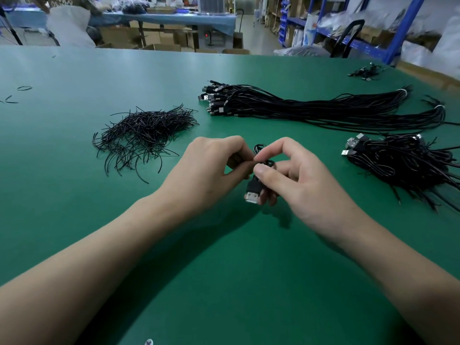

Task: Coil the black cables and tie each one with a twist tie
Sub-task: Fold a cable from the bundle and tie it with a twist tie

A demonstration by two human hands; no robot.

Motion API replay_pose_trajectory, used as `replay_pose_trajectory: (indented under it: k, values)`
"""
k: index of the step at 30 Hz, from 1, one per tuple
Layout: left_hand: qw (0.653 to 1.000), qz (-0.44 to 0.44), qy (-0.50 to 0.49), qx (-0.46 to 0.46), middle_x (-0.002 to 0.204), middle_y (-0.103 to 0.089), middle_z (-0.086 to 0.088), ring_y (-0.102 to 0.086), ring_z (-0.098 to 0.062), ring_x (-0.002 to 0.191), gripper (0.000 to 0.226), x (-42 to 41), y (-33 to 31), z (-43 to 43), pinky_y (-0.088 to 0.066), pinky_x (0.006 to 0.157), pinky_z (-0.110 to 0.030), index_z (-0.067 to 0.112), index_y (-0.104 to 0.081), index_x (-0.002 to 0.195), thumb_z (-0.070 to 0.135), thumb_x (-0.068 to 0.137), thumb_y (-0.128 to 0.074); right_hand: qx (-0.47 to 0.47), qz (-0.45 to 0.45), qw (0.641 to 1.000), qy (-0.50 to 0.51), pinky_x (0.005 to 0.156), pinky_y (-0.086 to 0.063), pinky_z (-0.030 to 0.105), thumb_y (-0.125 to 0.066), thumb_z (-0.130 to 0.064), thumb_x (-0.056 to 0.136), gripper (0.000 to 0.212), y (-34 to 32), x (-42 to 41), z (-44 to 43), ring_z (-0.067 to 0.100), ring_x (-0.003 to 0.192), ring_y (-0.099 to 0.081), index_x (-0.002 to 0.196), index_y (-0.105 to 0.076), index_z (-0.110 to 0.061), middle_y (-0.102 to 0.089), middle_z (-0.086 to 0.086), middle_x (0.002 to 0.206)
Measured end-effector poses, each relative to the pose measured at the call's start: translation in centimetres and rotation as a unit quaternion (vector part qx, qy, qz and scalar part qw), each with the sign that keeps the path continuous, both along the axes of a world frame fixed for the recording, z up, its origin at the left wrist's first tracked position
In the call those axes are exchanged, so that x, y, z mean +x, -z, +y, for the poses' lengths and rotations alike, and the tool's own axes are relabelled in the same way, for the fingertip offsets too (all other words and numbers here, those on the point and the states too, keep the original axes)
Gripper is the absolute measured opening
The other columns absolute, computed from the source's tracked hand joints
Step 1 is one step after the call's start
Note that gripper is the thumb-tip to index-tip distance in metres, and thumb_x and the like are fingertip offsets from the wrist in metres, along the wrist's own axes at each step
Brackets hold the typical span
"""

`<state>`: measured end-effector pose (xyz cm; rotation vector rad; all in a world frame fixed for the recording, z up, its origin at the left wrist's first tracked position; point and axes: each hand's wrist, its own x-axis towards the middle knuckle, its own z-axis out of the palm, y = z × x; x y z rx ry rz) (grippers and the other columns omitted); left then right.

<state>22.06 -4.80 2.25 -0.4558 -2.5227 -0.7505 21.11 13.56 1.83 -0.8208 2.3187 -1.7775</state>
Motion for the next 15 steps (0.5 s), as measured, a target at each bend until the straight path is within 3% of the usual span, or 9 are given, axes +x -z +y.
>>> replay_pose_trajectory:
  k: [4, 6, 9, 11, 13, 15]
  values:
    - [1.0, -0.006, 0.025, -0.002, 0.068, -0.055, 0.033, -0.054, 0.022, 0.065, 0.005, 0.0, -0.1, -0.2, -0.035, 0.066, 0.001, 0.014, -0.075, 0.087, 0.01, 0.088, -0.074, -0.014, 0.012, 1.0, -0.011, 0.063, -0.048, 0.03, -0.055, -0.022, 0.103, 0.014, -0.2, -0.1, 0.3, 0.017, 0.062, -0.063, 0.099, -0.054, -0.008, -0.076, 0.007, 0.074]
    - [1.0, -0.003, 0.03, -0.009, 0.069, -0.058, 0.026, -0.055, 0.021, 0.065, 0.005, 0.1, -0.2, -0.3, -0.035, 0.066, 0.001, 0.013, -0.075, 0.087, 0.008, 0.087, -0.075, -0.03, 0.006, 0.999, -0.031, 0.062, -0.047, 0.029, -0.051, -0.025, 0.1, 0.019, -0.5, -0.4, 0.5, 0.019, 0.062, -0.062, 0.099, -0.054, -0.006, -0.076, 0.009, 0.075]
    - [0.999, 0.013, 0.034, -0.024, 0.069, -0.066, 0.014, -0.059, 0.007, 0.063, 0.002, 0.2, -0.3, -0.2, -0.039, 0.063, -0.008, 0.011, -0.075, 0.087, 0.011, 0.088, -0.074, -0.044, 0.003, 0.995, -0.084, 0.065, -0.048, 0.032, -0.049, -0.016, 0.096, 0.016, -0.8, -0.5, 1.1, 0.023, 0.067, -0.062, 0.108, -0.057, -0.009, -0.076, 0.011, 0.081]
    - [0.999, 0.01, 0.04, -0.025, 0.072, -0.071, 0.01, -0.056, 0.011, 0.06, 0.003, 0.3, -0.4, -0.2, -0.037, 0.062, -0.005, 0.012, -0.074, 0.086, 0.012, 0.089, -0.074, 0.013, 0.069, 0.996, -0.064, 0.065, -0.049, 0.041, -0.06, -0.018, 0.093, 0.016, -0.7, -0.6, 1.5, 0.031, 0.066, -0.06, 0.109, -0.061, -0.021, -0.074, 0.002, 0.078]
    - [0.998, -0.006, 0.06, -0.028, 0.073, -0.074, 0.009, -0.051, 0.019, 0.058, 0.005, 0.6, -0.5, 0.0, -0.033, 0.061, -0.002, 0.013, -0.073, 0.085, 0.012, 0.089, -0.075, 0.063, 0.162, 0.985, 0.007, 0.054, -0.042, 0.034, -0.076, -0.028, 0.087, 0.014, -0.7, -0.8, 1.8, 0.026, 0.056, -0.049, 0.098, -0.068, -0.029, -0.062, -0.002, 0.066]
    - [0.995, -0.022, 0.091, -0.021, 0.077, -0.076, 0.01, -0.054, 0.019, 0.063, 0.007, 0.9, -0.6, 0.5, -0.033, 0.064, -0.001, 0.015, -0.073, 0.084, 0.012, 0.089, -0.076, 0.059, 0.224, 0.97, 0.077, 0.053, -0.035, 0.026, -0.08, -0.035, 0.084, 0.013, -0.8, -1.1, 2.0, 0.016, 0.055, -0.043, 0.086, -0.071, -0.026, -0.052, 0.003, 0.064]
